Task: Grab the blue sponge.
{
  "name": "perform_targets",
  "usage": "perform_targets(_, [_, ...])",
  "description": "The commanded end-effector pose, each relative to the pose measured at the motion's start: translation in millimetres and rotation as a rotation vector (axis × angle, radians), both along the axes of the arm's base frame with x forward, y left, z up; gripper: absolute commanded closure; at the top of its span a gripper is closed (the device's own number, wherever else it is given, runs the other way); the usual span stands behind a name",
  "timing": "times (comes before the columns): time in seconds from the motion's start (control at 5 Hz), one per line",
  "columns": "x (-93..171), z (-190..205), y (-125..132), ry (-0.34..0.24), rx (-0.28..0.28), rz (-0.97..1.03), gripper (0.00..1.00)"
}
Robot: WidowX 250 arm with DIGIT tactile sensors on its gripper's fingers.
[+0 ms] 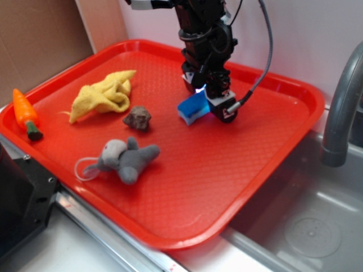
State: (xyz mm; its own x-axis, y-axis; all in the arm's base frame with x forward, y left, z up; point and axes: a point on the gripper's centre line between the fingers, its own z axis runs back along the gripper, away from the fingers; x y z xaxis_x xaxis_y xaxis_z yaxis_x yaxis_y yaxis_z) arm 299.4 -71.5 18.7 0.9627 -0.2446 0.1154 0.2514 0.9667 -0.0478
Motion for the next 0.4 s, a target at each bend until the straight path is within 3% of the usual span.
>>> perform_targets(0.0, [-10.9, 30.7, -2.7, 0.039, 0.032, 0.096, 1.00])
perform_targets(0.2, [-20.3, 80.6, -5.8, 0.086, 0.103, 0.111, 1.00])
